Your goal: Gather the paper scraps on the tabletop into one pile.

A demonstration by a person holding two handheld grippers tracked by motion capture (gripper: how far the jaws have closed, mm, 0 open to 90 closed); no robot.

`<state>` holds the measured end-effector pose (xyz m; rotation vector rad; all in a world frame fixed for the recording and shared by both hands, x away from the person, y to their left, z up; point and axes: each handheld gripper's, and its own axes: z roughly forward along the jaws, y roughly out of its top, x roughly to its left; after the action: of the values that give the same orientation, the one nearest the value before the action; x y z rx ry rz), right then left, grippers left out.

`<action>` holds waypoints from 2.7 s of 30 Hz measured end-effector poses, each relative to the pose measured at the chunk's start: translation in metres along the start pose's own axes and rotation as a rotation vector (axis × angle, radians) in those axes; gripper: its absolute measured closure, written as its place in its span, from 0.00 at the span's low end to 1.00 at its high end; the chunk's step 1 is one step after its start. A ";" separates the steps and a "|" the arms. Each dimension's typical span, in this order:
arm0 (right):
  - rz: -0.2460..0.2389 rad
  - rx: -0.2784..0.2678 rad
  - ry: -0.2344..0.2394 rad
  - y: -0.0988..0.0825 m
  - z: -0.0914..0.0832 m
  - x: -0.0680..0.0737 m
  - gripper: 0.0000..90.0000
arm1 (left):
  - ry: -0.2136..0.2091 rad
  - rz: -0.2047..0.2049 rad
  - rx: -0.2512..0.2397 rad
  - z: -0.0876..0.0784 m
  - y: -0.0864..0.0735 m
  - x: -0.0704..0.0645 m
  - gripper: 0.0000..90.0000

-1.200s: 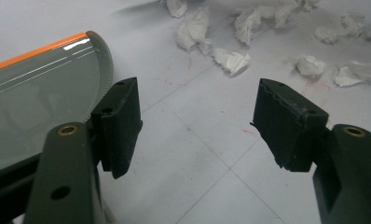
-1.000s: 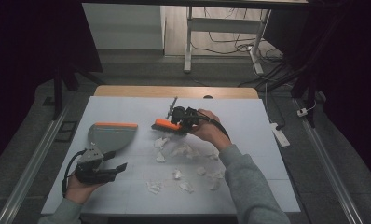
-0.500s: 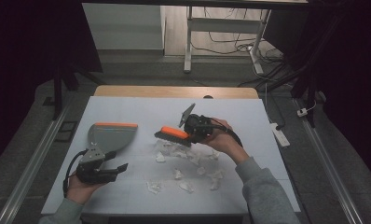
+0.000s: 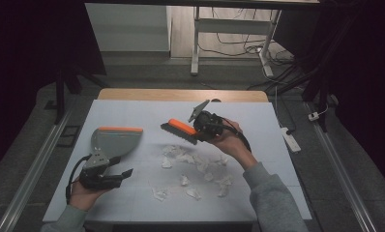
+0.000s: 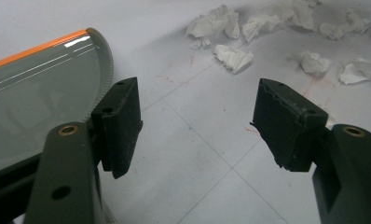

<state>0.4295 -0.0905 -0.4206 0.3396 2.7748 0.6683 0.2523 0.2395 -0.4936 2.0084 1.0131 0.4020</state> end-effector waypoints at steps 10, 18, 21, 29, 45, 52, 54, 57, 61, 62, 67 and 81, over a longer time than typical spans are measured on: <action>-0.101 0.152 -0.058 0.020 0.039 0.008 0.79 | -0.004 0.002 -0.002 -0.001 0.000 0.000 0.37; -0.211 0.206 0.024 0.011 0.029 0.041 0.79 | -0.001 0.002 -0.001 0.000 -0.001 0.000 0.37; -0.212 0.191 0.035 0.006 0.018 0.045 0.79 | -0.001 0.004 0.001 0.000 0.000 0.000 0.37; -0.009 0.010 0.008 0.001 -0.019 0.029 0.79 | 0.003 -0.004 -0.001 0.000 0.000 0.002 0.37; 0.239 0.032 0.251 0.047 0.033 0.075 0.79 | 0.010 0.007 0.004 0.001 -0.001 0.002 0.37; 0.347 0.111 0.263 0.041 0.051 0.062 0.79 | 0.013 0.005 0.004 0.001 -0.003 0.004 0.37; 0.387 0.124 0.264 0.031 0.048 0.054 0.79 | 0.014 0.007 0.006 0.002 -0.003 0.004 0.37; 0.453 0.128 0.251 0.013 0.040 0.043 0.79 | 0.016 0.011 0.012 0.003 -0.003 0.003 0.37; 0.494 0.125 0.227 -0.011 0.027 0.030 0.79 | 0.015 0.016 0.018 0.004 -0.002 0.002 0.37; 0.500 0.120 0.225 -0.016 0.023 0.028 0.79 | 0.015 0.016 0.019 0.005 -0.002 0.002 0.37; 0.509 0.003 0.232 -0.023 0.002 0.025 0.79 | 0.016 0.020 0.026 0.007 -0.001 0.002 0.37; 0.254 0.022 0.354 0.003 -0.016 0.102 0.79 | 0.023 0.014 0.019 0.005 -0.001 0.003 0.37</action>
<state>0.3295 -0.0655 -0.4262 0.6440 3.1058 0.8274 0.2566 0.2395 -0.4983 2.0329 1.0211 0.4250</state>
